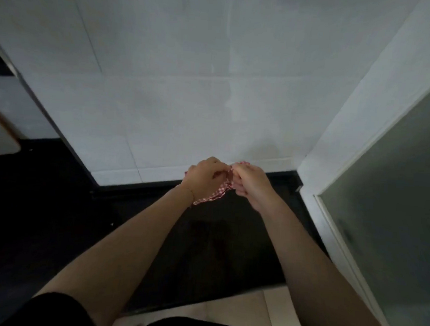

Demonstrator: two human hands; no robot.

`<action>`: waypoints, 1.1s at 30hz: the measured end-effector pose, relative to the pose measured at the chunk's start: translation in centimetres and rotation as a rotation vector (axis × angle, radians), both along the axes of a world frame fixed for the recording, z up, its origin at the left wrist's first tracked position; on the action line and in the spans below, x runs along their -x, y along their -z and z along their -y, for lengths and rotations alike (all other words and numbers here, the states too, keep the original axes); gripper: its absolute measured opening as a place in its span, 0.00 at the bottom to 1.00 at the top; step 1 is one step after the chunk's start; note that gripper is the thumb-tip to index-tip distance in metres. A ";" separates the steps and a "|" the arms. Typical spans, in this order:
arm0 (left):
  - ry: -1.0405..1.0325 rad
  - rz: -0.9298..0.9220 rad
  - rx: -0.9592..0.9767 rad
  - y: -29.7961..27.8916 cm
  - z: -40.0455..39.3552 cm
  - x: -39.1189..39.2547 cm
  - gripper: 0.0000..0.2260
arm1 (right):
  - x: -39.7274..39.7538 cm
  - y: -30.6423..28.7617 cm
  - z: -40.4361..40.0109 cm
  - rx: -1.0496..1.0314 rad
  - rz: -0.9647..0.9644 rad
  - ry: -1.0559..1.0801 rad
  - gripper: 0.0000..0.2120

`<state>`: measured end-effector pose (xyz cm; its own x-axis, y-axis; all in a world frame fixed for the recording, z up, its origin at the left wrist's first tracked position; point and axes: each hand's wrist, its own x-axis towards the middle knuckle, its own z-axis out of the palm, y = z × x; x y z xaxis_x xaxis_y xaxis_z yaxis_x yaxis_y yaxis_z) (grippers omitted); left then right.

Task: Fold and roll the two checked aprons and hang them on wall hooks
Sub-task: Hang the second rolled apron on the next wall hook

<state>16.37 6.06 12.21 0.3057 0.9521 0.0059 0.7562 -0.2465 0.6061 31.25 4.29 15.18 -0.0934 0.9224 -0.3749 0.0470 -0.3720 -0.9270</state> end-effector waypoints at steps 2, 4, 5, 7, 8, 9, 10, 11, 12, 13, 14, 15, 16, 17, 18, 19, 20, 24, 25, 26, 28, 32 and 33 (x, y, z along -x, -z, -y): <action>0.076 0.058 -0.090 -3.7 -1.3 -0.3 0.15 | -0.7 -4.1 -1.1 -0.114 -0.012 0.031 0.16; 0.132 0.093 -0.163 -7.6 -2.1 -0.6 0.20 | -1.3 -8.1 -2.0 -0.211 -0.046 0.069 0.16; 0.128 0.109 -0.191 -10.1 -2.2 -0.7 0.24 | -1.6 -10.3 -2.1 -0.257 -0.052 0.086 0.16; 0.063 0.147 -0.237 -14.0 -2.4 -0.3 0.30 | -2.3 -13.4 -2.3 -0.322 -0.064 0.131 0.16; 0.034 0.148 -0.253 -15.7 -2.6 0.0 0.31 | -2.6 -14.7 -2.5 -0.352 -0.066 0.152 0.17; 0.012 0.113 -0.273 -17.3 -2.9 0.3 0.30 | -2.9 -16.0 -2.6 -0.378 -0.055 0.172 0.17; -0.008 0.054 -0.302 -18.4 -2.9 0.6 0.27 | -3.1 -16.8 -2.5 -0.395 -0.062 0.190 0.17; -0.012 -0.027 -0.341 -20.8 -2.8 1.0 0.23 | -3.0 -18.9 -2.1 -0.432 -0.059 0.199 0.17; 0.000 -0.086 -0.346 -21.5 -3.1 1.2 0.20 | -3.0 -19.3 -2.1 -0.439 -0.049 0.200 0.16; 0.024 -0.146 -0.364 -23.1 -3.4 1.4 0.17 | -2.8 -20.4 -2.1 -0.458 -0.001 0.204 0.16; 0.046 -0.198 -0.394 -24.3 -3.4 1.4 0.16 | -2.7 -21.1 -2.1 -0.491 0.053 0.216 0.15; 0.043 -0.252 -0.431 -26.0 -3.1 1.6 0.15 | -2.7 -22.2 -1.9 -0.556 0.149 0.232 0.13; 0.050 -0.286 -0.473 -27.2 -2.9 1.6 0.14 | -2.7 -22.8 -1.9 -0.650 0.293 0.252 0.11; 0.043 -0.319 -0.508 -28.7 -2.6 1.9 0.13 | -2.6 -23.6 -1.9 -0.766 0.460 0.281 0.08; 0.040 -0.334 -0.540 -29.6 -2.4 2.2 0.13 | -2.4 -24.2 -2.0 -0.871 0.614 0.299 0.03; 0.023 -0.359 -0.564 -30.6 -2.0 2.7 0.12 | -1.8 -25.0 -1.9 -0.968 0.723 0.274 0.05; 0.010 -0.379 -0.588 -31.3 -1.8 3.2 0.12 | -1.2 -25.6 -2.0 -1.047 0.796 0.201 0.11; -0.039 -0.432 -0.612 -33.1 -0.9 5.0 0.11 | 1.9 -27.7 -2.5 -1.200 1.020 0.011 0.14; -0.051 -0.438 -0.617 -33.5 -0.8 5.6 0.11 | 2.6 -28.2 -2.8 -1.225 1.025 0.015 0.12; -0.058 -0.436 -0.627 -33.8 -0.7 6.2 0.11 | 3.1 -28.7 -3.1 -1.246 1.012 0.018 0.10; -0.077 -0.402 -0.651 -34.5 -0.7 7.6 0.12 | 4.2 -29.9 -3.7 -1.298 0.953 0.004 0.05; -0.170 -0.244 -0.673 -36.1 -1.2 9.6 0.13 | 6.2 -32.4 -4.6 -1.241 0.689 0.026 0.05; -0.187 -0.226 -0.679 -36.6 -1.4 10.0 0.13 | 6.8 -33.1 -4.9 -1.229 0.647 0.038 0.06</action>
<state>6.38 7.47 48.86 0.2017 0.7973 0.5688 0.9106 -0.3665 0.1908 24.48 9.23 48.32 -0.1844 0.6863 0.7035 0.5971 0.6468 -0.4745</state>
